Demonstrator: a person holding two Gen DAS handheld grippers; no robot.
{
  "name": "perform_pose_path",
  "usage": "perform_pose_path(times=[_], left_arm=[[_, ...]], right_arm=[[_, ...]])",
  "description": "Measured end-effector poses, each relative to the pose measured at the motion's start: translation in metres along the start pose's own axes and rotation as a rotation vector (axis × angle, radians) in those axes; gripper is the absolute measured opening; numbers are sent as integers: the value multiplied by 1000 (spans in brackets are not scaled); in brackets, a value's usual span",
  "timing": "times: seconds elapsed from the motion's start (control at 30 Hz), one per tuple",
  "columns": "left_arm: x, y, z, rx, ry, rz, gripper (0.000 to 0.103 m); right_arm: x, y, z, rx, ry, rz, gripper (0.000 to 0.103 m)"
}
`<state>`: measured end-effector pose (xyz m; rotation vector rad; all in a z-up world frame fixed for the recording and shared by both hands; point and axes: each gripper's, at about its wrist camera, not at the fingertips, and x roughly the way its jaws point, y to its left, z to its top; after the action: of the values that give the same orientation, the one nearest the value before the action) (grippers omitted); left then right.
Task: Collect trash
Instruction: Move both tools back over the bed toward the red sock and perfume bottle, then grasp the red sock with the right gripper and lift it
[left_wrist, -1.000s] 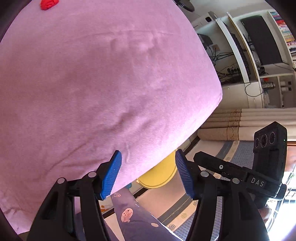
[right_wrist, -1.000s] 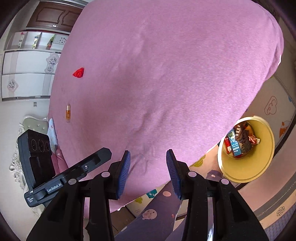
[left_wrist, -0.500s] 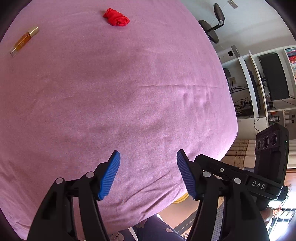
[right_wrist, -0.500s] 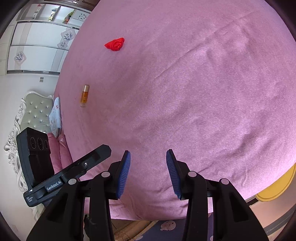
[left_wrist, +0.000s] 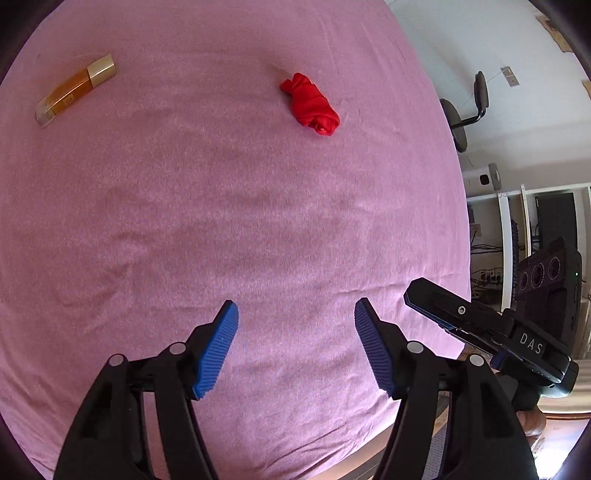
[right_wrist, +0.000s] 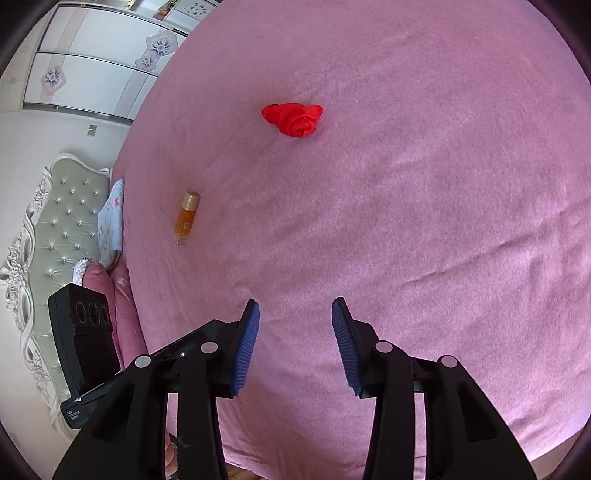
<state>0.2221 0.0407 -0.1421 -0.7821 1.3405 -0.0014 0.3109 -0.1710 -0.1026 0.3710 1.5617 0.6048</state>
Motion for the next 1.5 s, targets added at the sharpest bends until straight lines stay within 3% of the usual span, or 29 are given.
perform_pose_path(times=[0.37,0.7,0.9,0.97,1.23,1.5], left_arm=[[33,2,117,-51,-27,4,67],[58,26,158,-90,-8,7,67],[63,48,161,-111,4,8,67],[60,56,162,-118,2,10,67],[33,87,167,-98,-30,43,67],[-10,135,181,-23,-61,151,67]], right_arm=[[57,13,117,-42,22,-43,56],[108,14,179,-53,45,-101,70],[142,17,187,-69,81,-184,68],[148,21,185,-93,90,-198,40],[162,62,155,-77,121,-11,38],[203,116,120,-76,199,103,37]])
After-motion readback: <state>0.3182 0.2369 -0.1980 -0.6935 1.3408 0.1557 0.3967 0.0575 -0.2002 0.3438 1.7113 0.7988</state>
